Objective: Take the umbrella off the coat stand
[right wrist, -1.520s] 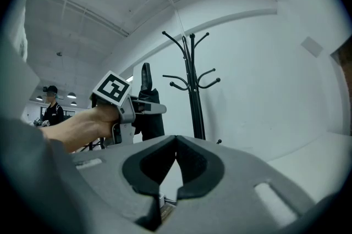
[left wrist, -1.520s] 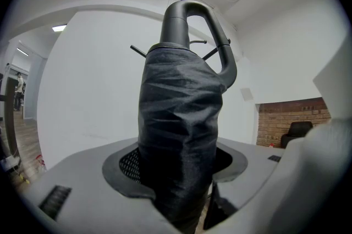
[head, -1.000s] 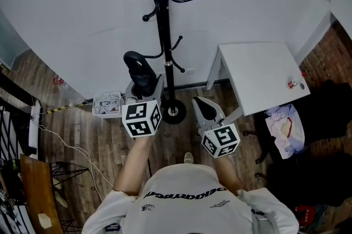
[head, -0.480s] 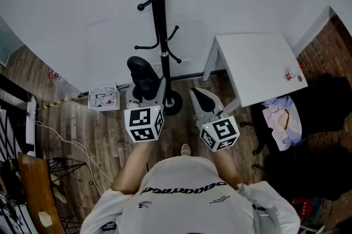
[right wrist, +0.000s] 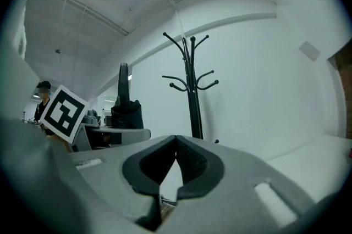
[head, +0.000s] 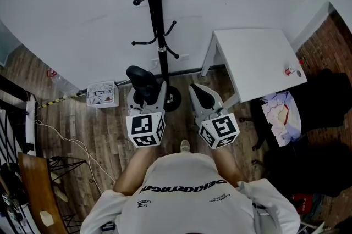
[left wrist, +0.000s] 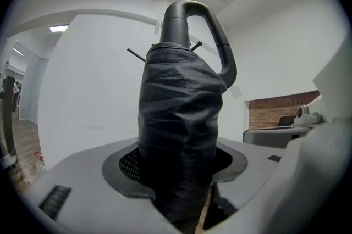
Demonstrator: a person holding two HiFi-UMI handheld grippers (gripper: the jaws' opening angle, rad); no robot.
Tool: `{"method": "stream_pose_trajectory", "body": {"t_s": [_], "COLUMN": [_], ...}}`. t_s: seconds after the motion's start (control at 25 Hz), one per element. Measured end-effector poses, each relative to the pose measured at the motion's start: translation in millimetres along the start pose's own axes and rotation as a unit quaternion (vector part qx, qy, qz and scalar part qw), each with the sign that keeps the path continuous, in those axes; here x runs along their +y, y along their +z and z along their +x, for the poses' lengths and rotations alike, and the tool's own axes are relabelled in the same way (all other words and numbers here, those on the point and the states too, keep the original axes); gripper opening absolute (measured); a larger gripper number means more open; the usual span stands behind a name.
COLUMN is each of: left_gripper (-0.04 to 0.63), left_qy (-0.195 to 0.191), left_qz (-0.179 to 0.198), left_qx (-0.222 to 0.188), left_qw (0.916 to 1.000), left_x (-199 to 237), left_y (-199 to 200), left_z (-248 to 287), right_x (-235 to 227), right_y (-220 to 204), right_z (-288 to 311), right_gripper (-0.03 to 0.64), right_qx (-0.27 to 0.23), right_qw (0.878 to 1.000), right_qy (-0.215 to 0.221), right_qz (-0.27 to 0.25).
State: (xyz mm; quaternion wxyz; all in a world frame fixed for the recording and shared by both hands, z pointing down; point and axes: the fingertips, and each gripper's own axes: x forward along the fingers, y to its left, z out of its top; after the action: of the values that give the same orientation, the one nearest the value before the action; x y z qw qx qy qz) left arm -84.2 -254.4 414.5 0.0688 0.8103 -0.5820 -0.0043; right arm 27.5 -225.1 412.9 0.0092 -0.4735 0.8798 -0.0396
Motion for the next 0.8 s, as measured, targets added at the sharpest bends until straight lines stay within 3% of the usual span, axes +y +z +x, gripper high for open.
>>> {"method": "stream_pose_trajectory", "body": {"t_s": [0.8], "left_gripper": [0.264], "left_qy": [0.008], "left_qz": [0.006], "left_qx": [-0.009], "left_qw": [0.9999], "left_x": [-15], "left_y": [-19], "left_z": [-19], "right_x": [-6], "right_y": [-1], "right_z": [-5], "right_gripper": [-0.002], "right_qx": [-0.004], "right_qw": [1.000], "right_qy": [-0.006], "right_qz": [-0.005]}}
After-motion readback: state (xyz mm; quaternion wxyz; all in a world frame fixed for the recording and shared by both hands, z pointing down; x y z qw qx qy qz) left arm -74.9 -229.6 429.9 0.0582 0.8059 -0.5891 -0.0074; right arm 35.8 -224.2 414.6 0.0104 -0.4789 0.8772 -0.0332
